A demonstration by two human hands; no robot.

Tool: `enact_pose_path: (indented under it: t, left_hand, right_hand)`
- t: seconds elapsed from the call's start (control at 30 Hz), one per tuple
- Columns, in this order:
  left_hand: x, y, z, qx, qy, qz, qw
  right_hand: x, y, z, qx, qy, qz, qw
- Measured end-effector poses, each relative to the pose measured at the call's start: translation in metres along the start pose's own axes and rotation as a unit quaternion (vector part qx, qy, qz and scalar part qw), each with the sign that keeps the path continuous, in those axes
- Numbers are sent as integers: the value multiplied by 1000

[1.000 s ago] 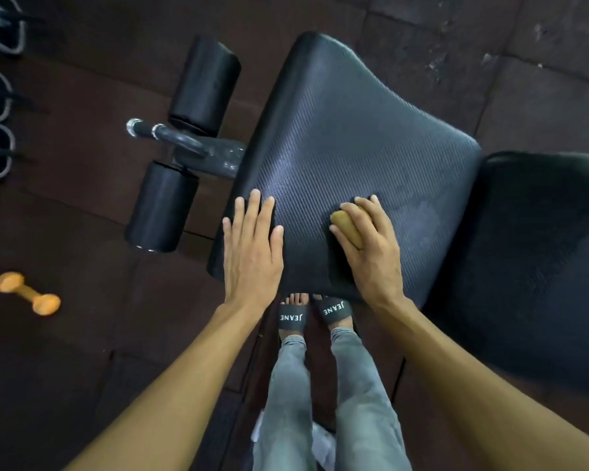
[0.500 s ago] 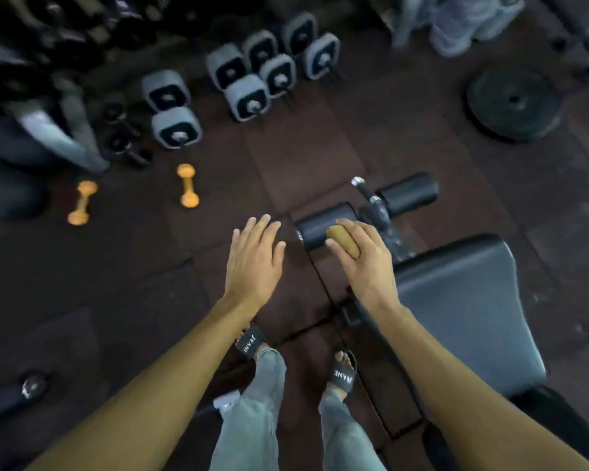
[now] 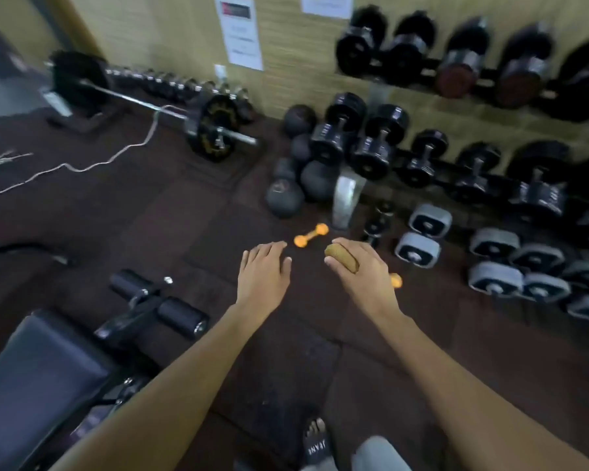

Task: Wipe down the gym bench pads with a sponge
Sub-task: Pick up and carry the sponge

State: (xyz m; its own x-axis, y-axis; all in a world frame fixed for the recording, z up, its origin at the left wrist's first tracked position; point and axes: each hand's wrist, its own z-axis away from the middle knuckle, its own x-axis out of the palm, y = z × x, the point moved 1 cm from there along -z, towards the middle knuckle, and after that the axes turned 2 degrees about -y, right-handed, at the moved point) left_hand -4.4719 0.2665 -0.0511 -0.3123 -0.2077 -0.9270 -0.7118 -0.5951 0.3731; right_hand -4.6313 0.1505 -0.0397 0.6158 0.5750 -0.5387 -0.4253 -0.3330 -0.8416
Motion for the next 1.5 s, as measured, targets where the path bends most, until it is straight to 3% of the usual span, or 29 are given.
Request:
enact_pose_path:
  t: [0.3, 0.67, 0.97, 1.5]
  left_hand:
    - [-111, -180, -117, -196, 88, 6, 977]
    - [-246, -376, -356, -339, 178, -9, 924]
    - [-346, -586, -513, -417, 222, -26, 881]
    - [-550, -1020, -795, -444, 250, -12, 861]
  right_hand:
    - [156, -146, -218, -132, -148, 5, 980]
    - [332, -315, -540, -237, -295, -24, 925]
    - [538, -476, -729, -283, -358, -19, 890]
    - [932, -766, -1037, -307, -392, -40, 866]
